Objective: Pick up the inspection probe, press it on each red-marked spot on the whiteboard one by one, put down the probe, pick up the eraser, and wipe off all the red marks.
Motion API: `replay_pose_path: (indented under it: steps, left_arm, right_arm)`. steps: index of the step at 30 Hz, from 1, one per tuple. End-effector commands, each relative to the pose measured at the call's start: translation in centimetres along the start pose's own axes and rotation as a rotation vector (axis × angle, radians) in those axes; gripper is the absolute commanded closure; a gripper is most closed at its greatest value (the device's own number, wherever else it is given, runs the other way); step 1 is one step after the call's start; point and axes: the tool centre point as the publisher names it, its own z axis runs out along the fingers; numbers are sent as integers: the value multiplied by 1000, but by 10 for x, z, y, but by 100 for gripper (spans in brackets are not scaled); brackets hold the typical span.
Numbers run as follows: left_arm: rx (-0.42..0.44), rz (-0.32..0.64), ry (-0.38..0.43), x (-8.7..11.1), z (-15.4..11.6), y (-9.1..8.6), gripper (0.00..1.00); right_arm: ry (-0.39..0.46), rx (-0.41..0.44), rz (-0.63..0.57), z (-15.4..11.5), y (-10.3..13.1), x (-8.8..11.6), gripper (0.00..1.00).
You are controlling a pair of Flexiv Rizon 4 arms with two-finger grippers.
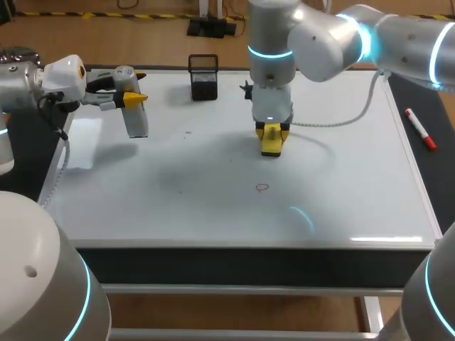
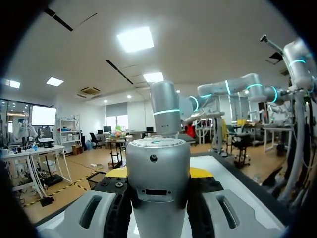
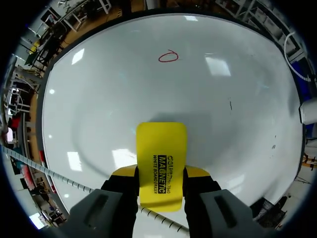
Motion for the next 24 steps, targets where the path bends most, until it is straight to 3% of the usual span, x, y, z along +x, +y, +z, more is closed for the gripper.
replay_pose_path:
  steps: [1, 7, 15, 19, 24]
  left_arm:
    - [-1, 1, -2, 1, 0, -1, 100]
    - [-1, 1, -2, 1, 0, -1, 100]
    - [-1, 1, -2, 1, 0, -1, 100]
    - [-1, 1, -2, 1, 0, -1, 100]
    - [-1, 1, -2, 1, 0, -1, 100]
  right_arm:
    - [-6, 7, 11, 4, -1, 21, 100]
    - [-5, 16, 51, 2, -8, 41, 100]
    - [-24, 46, 73, -20, -14, 42, 100]
    - [-71, 65, 41, -42, -13, 27, 100]
    - [-110, 72, -17, -50, -9, -7, 100]
